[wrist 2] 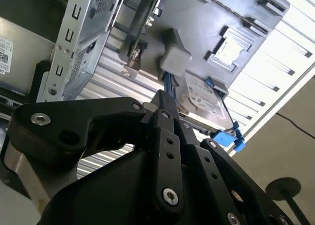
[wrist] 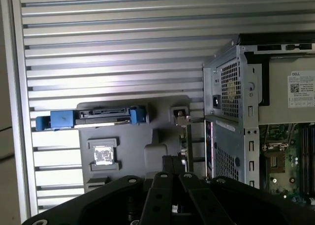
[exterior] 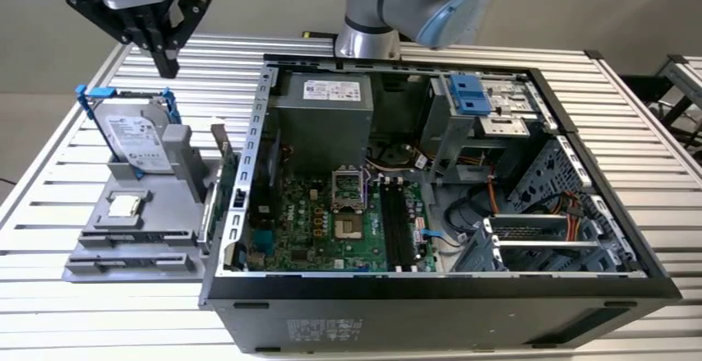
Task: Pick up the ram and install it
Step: 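Reach for the ram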
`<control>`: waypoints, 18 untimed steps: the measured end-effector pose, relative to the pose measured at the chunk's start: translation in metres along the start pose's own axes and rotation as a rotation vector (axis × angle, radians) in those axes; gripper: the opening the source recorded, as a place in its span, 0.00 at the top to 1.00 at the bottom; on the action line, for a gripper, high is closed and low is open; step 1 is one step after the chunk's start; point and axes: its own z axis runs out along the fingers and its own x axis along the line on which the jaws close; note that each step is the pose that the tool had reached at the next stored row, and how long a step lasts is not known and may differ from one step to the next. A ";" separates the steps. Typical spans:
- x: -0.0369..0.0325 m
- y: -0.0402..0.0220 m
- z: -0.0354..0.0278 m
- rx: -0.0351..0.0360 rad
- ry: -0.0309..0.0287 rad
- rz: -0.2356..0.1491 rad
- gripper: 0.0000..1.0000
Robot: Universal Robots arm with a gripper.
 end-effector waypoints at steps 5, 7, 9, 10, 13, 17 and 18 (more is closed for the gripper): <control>0.0128 -0.0009 -0.0003 0.0000 0.0000 0.000 1.00; 0.0174 -0.0012 -0.0004 0.0000 0.0001 0.000 1.00; 0.0206 -0.0014 -0.0005 0.0001 0.0001 0.000 1.00; 0.0217 -0.0015 -0.0005 0.0001 0.0000 0.000 1.00; 0.0261 -0.0018 -0.0006 0.0001 0.0001 0.000 1.00; 0.0340 -0.0023 -0.0007 0.0000 0.0000 0.000 1.00; 0.0361 -0.0025 -0.0008 0.0000 0.0001 0.000 1.00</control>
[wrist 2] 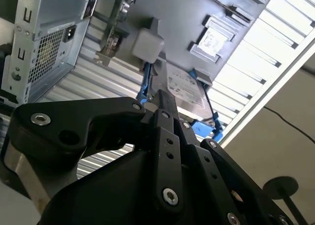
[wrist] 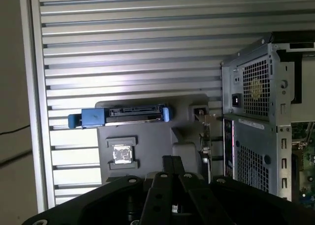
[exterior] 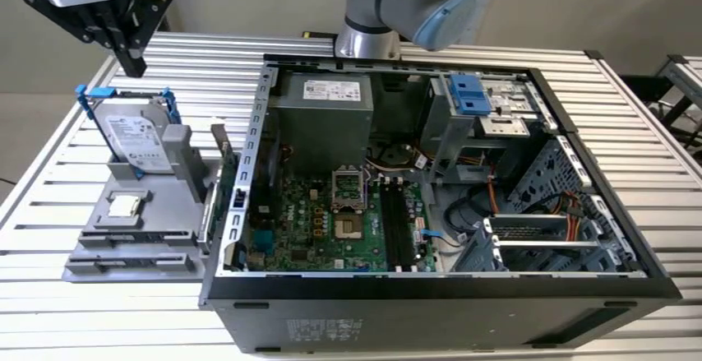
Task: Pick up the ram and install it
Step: 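Reach for the ram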
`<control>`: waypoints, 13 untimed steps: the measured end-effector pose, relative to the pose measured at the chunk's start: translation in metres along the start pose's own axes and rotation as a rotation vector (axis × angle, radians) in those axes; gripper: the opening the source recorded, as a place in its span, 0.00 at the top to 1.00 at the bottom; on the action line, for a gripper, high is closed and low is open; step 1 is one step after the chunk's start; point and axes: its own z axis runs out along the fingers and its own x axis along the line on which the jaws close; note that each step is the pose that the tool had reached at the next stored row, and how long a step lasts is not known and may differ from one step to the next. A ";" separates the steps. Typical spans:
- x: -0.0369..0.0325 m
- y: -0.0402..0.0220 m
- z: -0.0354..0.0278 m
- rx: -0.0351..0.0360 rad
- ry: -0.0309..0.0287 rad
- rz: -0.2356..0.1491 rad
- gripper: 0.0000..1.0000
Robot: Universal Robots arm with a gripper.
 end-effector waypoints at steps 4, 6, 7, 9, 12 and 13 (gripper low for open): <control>0.0090 -0.0006 -0.0002 0.0000 0.0000 0.000 1.00; 0.0138 -0.0009 -0.0003 0.0000 0.0000 0.000 1.00; 0.0160 -0.0011 -0.0004 0.0000 0.0000 0.000 1.00; 0.0207 -0.0014 -0.0005 0.0000 0.0000 0.000 1.00; 0.0280 -0.0019 -0.0006 0.0000 0.0000 0.000 1.00; 0.0304 -0.0021 -0.0007 0.0001 0.0001 0.000 1.00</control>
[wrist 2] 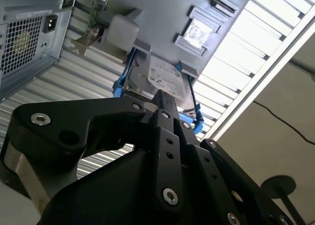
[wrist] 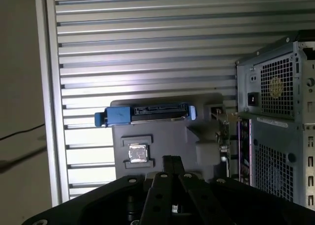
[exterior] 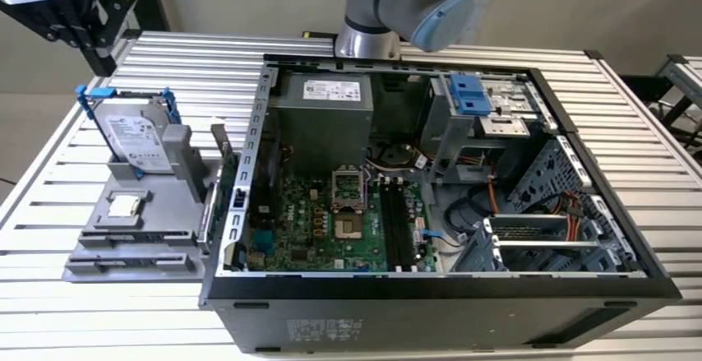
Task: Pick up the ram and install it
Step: 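Reach for the ram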
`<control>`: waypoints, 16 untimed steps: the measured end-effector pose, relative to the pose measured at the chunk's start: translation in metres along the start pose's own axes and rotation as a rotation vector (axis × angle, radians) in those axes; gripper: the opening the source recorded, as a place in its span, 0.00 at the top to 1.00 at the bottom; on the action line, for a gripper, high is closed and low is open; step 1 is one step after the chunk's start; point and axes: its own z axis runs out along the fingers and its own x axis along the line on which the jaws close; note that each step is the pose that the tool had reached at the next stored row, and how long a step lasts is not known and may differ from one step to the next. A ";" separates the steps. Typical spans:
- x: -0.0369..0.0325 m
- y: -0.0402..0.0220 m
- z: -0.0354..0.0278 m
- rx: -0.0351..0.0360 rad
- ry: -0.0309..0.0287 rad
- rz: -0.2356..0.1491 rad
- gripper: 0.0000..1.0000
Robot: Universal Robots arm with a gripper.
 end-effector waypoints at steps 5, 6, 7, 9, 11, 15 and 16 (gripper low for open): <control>0.0073 -0.0002 -0.0001 -0.0001 0.0001 -0.004 1.00; 0.0073 -0.0002 -0.0001 -0.0002 0.0001 -0.004 1.00; 0.0073 -0.0002 -0.0001 -0.0001 0.0001 -0.004 1.00; 0.0080 -0.0004 -0.0001 -0.0002 0.0001 -0.004 1.00; 0.0087 -0.0010 -0.0002 -0.0001 0.0001 -0.004 1.00; 0.0094 -0.0032 -0.0003 -0.0002 0.0001 -0.004 1.00; 0.0094 -0.0039 -0.0004 -0.0001 0.0001 -0.004 1.00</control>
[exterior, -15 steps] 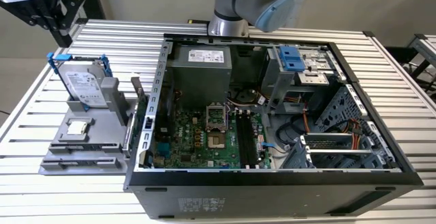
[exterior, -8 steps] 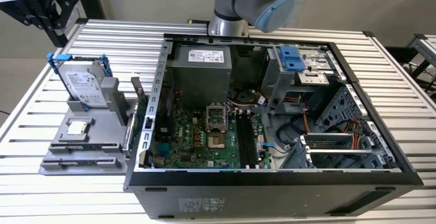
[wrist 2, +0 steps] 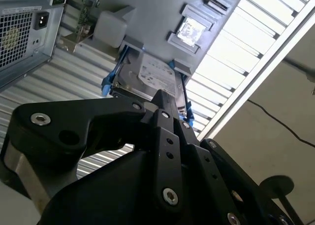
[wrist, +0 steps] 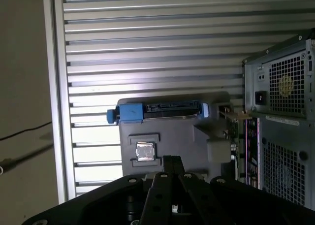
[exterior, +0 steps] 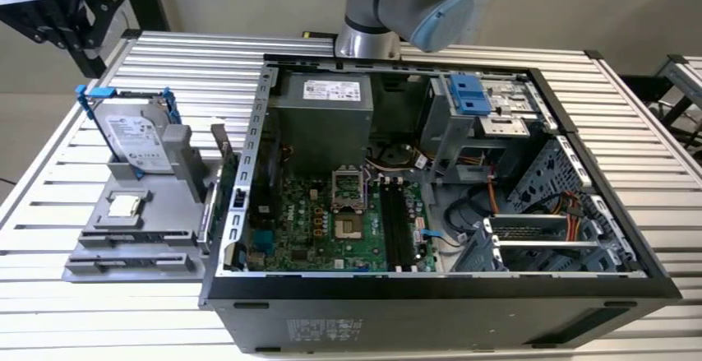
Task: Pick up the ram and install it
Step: 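Reach for the ram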
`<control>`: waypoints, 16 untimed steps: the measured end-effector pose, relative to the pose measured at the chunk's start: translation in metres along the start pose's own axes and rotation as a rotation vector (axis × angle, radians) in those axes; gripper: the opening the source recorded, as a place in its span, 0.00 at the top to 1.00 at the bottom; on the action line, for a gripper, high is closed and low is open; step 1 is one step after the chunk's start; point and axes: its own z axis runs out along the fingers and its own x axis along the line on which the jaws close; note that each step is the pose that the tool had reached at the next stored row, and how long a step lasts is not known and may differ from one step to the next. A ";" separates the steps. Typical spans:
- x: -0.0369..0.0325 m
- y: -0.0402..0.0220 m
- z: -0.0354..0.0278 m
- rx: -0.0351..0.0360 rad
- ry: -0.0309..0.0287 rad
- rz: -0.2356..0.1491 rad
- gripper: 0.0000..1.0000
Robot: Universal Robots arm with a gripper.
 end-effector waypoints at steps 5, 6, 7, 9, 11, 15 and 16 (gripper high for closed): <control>-0.0001 -0.0054 -0.0003 0.0000 0.0001 0.000 1.00; -0.0001 -0.0065 -0.0003 0.0000 0.0000 0.000 1.00; -0.0001 -0.0076 -0.0003 -0.0001 0.0000 -0.001 1.00; -0.0001 -0.0096 -0.0004 0.0000 0.0000 -0.001 1.00; -0.0002 -0.0116 -0.0005 -0.0001 0.0001 -0.001 1.00; -0.0004 -0.0152 -0.0006 -0.0001 0.0001 -0.002 1.00; -0.0004 -0.0158 -0.0007 -0.0001 0.0001 -0.002 1.00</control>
